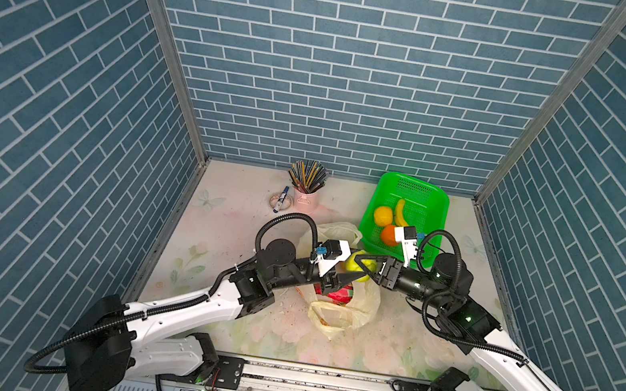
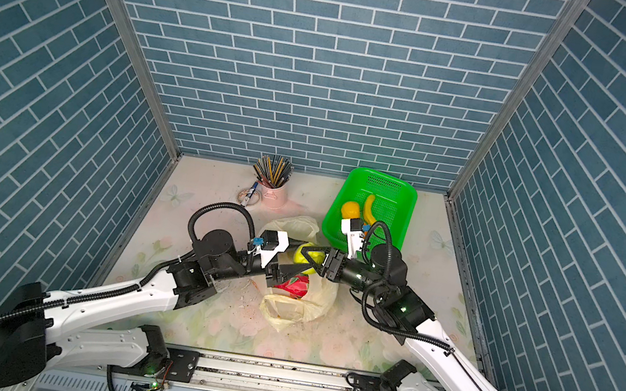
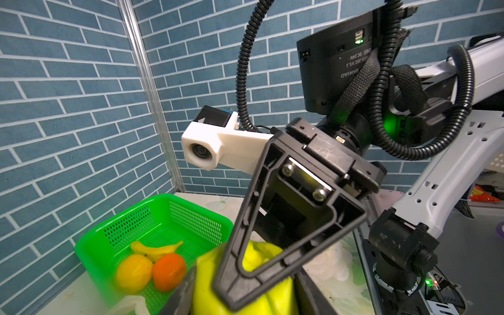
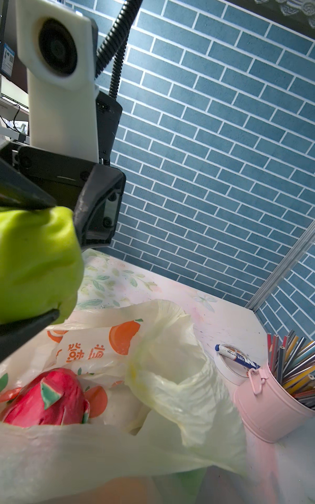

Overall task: Untie the knot of the plastic bag and take out the fruit
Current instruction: 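Lift the green pear out of the bag with the right gripper, then lower the green pear into the green basket with the right gripper and release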

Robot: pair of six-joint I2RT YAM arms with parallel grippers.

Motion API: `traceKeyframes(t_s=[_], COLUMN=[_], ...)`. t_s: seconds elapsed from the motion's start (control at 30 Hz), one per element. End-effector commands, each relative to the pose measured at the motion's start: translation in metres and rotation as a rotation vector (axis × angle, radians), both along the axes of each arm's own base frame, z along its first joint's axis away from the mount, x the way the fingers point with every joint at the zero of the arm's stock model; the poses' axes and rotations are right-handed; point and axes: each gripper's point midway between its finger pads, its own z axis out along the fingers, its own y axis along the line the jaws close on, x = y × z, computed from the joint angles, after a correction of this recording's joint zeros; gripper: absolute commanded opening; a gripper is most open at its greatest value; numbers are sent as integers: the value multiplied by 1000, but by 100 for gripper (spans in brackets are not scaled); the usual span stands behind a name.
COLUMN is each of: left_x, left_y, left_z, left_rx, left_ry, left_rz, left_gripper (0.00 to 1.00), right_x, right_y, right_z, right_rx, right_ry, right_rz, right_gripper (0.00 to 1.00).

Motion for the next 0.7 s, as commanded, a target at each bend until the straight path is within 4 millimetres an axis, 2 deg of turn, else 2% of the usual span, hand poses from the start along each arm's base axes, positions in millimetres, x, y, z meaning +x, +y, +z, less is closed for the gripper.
traceKeyframes(t_s=[0.0, 0.03, 0.07, 0.17, 0.37, 0.47, 0.67], left_x=[0, 1, 3, 9, 15, 22, 26], left_y=[2, 4, 5, 12, 29, 35, 40], left_z=[27, 28, 29, 32, 38, 34, 29], left_rx=[-50, -54, -57, -66, -88, -59, 13], left_ry=[-64, -60, -54, -31, 42, 105, 178], left_rz=[31, 44, 57, 109, 201, 254, 296], left_gripper=[65, 75, 80, 88, 89, 88, 89], right_x=[3, 7, 10, 20, 45, 64, 112], right_y=[-2, -5, -8, -17, -45, -64, -94], right_z=[9, 10, 12, 17, 29, 30, 13], right_rx=[21, 21, 23, 20, -29, -102, -357], right_ry=[-35, -40, -45, -61, -111, -127, -141], right_rz=[-10, -30, -46, -101, -236, -329, -460], right_gripper=[42, 41, 40, 39, 39, 40, 40])
